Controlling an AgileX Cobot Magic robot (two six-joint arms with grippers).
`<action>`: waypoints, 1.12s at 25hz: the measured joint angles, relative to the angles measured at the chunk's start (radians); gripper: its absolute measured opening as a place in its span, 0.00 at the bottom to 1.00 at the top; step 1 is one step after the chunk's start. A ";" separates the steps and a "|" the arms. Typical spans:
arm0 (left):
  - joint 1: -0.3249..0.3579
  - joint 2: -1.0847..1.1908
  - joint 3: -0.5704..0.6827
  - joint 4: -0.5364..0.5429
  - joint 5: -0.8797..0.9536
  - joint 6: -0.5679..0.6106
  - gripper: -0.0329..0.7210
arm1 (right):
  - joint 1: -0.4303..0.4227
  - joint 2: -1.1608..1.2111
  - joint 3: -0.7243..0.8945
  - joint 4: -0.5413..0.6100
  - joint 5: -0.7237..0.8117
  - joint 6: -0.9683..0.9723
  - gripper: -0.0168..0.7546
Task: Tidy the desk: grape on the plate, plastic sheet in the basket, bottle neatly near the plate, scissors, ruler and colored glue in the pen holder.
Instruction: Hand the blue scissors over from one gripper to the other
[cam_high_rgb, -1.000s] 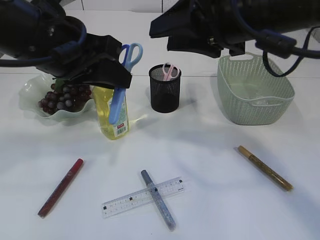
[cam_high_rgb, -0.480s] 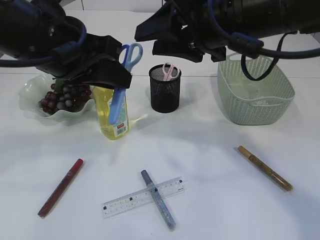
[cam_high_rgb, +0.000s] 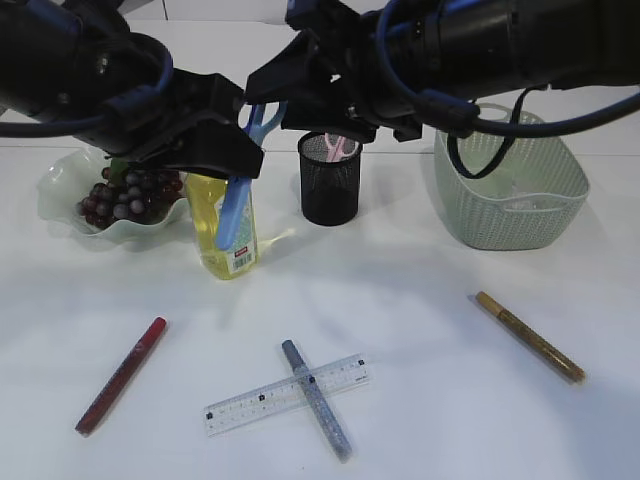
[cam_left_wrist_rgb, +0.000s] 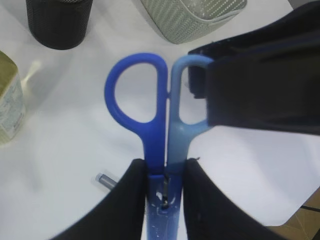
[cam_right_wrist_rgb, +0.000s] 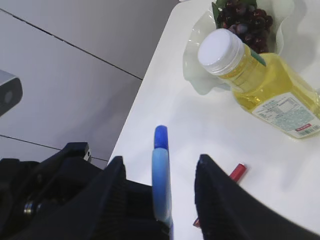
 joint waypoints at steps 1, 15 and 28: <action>0.000 0.000 0.000 0.000 0.002 0.000 0.26 | 0.005 0.008 -0.007 0.002 0.000 -0.002 0.49; 0.000 0.000 0.000 0.000 0.020 0.008 0.26 | 0.030 0.066 -0.056 0.010 -0.002 -0.006 0.49; 0.000 -0.002 -0.002 0.000 0.019 0.008 0.26 | 0.030 0.067 -0.056 0.000 -0.015 -0.008 0.13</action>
